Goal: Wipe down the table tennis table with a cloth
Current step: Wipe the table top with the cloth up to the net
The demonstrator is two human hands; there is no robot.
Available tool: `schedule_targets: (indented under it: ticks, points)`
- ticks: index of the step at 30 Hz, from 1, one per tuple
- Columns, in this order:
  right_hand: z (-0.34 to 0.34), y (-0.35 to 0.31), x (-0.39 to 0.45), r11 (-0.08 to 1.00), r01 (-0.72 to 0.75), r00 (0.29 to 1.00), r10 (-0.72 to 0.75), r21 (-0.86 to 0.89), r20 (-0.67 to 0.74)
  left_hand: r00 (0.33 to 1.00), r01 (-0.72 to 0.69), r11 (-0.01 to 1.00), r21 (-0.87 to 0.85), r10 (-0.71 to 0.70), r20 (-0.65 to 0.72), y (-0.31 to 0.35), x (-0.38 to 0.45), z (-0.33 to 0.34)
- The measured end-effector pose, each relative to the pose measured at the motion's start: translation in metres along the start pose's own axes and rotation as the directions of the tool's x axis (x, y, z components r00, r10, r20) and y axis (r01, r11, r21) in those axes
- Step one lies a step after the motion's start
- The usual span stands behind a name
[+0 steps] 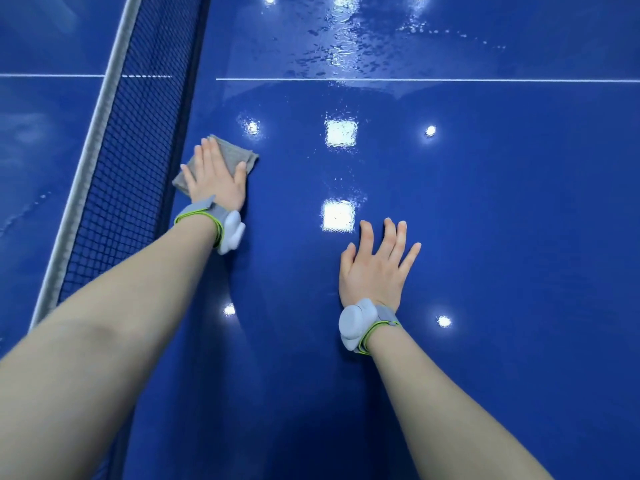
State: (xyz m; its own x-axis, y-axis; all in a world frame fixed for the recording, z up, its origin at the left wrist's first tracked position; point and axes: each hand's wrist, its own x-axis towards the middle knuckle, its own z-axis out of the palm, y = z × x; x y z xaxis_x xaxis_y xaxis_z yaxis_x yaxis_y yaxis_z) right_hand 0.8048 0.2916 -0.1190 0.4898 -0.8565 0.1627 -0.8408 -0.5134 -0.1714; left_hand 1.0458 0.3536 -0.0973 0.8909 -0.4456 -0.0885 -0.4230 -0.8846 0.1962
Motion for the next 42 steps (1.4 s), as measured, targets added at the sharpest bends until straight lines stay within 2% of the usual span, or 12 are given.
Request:
schedule_targets:
  ticks: [6, 10, 13, 15, 18, 22, 25, 27, 31, 34, 38, 42]
  points:
    - [0.003, -0.001, 0.004, 1.000, -0.001, 1.000, 0.001, -0.004, 0.002, 0.990, -0.137, 0.991, 0.008, 0.136, 0.037, 0.037, -0.006, 0.004]
    - [0.003, -0.002, 0.007, 1.000, -0.005, 1.000, 0.006, 0.013, -0.019, 0.902, -0.417, 0.909, -0.016, 0.416, 0.118, 0.063, -0.018, 0.007]
    - [0.005, -0.004, 0.009, 0.999, -0.003, 1.000, 0.004, 0.033, -0.029, 0.865, -0.491, 0.869, -0.064, 0.495, 0.085, 0.044, -0.018, 0.004]
    - [0.006, -0.004, 0.011, 0.999, -0.004, 1.000, 0.005, 0.037, -0.025, 0.879, -0.476, 0.879, -0.005, 0.476, 0.006, 0.024, -0.008, -0.001]
    - [0.007, -0.004, 0.013, 1.000, 0.000, 1.000, 0.001, 0.017, -0.020, 0.929, -0.365, 0.927, 0.086, 0.369, -0.035, 0.001, 0.008, -0.011]
    - [0.007, -0.005, 0.016, 1.000, 0.002, 1.000, -0.002, 0.010, -0.021, 0.971, -0.238, 0.969, 0.070, 0.240, -0.023, -0.006, 0.024, -0.014]
    - [0.007, -0.006, 0.018, 1.000, -0.004, 1.000, 0.004, 0.010, -0.019, 0.984, -0.173, 0.985, 0.009, 0.173, 0.049, 0.014, 0.025, -0.009]
    - [0.008, -0.006, 0.019, 1.000, -0.006, 1.000, 0.007, 0.017, -0.019, 0.975, -0.202, 0.979, 0.030, 0.197, 0.106, 0.036, 0.019, -0.005]
    - [0.009, -0.008, 0.021, 1.000, -0.002, 1.000, 0.002, 0.020, -0.028, 0.907, -0.378, 0.925, -0.044, 0.380, 0.179, 0.067, 0.007, 0.001]
    - [0.008, -0.009, 0.023, 1.000, 0.000, 1.000, 0.001, 0.024, -0.026, 0.896, -0.393, 0.914, -0.098, 0.405, 0.182, 0.056, 0.011, 0.002]
    - [0.008, -0.009, 0.026, 1.000, 0.012, 1.000, -0.012, 0.016, -0.027, 0.957, -0.258, 0.966, -0.027, 0.259, 0.128, 0.037, 0.033, -0.001]
    - [0.009, -0.010, 0.026, 1.000, 0.008, 1.000, -0.008, 0.018, -0.016, 0.987, -0.108, 0.994, 0.011, 0.106, 0.125, 0.033, 0.055, -0.004]
